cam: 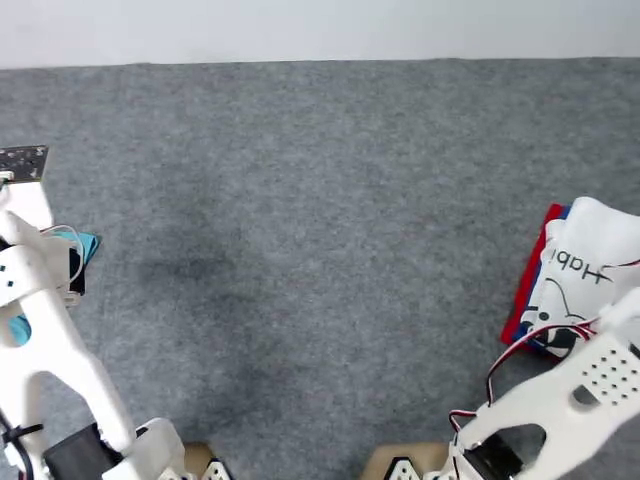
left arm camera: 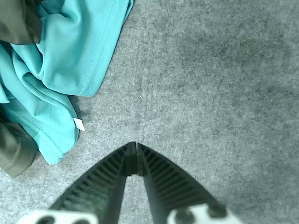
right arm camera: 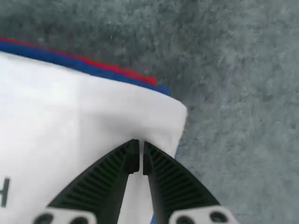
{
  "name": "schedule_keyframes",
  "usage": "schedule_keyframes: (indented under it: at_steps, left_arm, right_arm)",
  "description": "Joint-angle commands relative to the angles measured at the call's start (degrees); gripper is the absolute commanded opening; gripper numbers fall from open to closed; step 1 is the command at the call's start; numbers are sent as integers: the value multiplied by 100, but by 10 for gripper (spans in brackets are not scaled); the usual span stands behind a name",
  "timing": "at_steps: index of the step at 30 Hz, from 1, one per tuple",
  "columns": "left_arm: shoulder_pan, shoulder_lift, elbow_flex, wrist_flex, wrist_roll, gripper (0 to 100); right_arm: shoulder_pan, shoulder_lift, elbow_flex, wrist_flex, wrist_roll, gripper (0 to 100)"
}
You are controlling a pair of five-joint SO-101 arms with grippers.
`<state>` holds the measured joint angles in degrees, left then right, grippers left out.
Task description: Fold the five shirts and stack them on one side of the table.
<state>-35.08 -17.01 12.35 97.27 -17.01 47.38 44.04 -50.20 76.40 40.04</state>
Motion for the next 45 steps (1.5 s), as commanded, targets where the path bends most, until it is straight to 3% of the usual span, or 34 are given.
schedule_keyframes:
  at_steps: [1,7,11,21,28,31,42,45]
  left_arm:
    - [-9,-167,-84,-88,-26,6]
    - [-9,-167,-84,-97,-35,6]
    - [-9,-167,-84,-97,-35,6]
    - [-9,-167,-84,-97,-35,6]
    - [-9,-167,-84,-97,-44,6]
    - [-9,-167,-84,-97,-44,6]
    - [-9,-167,-84,-97,-44,6]
    - [-9,-167,-84,-97,-44,6]
  right_arm:
    - [-75,-321,-905,848,44,25]
    - [-40,-549,-1776,2695,53,25]
    - [321,-919,-1371,2659,105,28]
    - [681,-2255,1881,2571,844,25]
    - [1279,-1613,2259,1516,870,25]
    - [1446,-1332,2259,1516,985,25]
    - [514,-2035,2259,2589,1143,25]
    - [180,-2246,2286,2615,879,24]
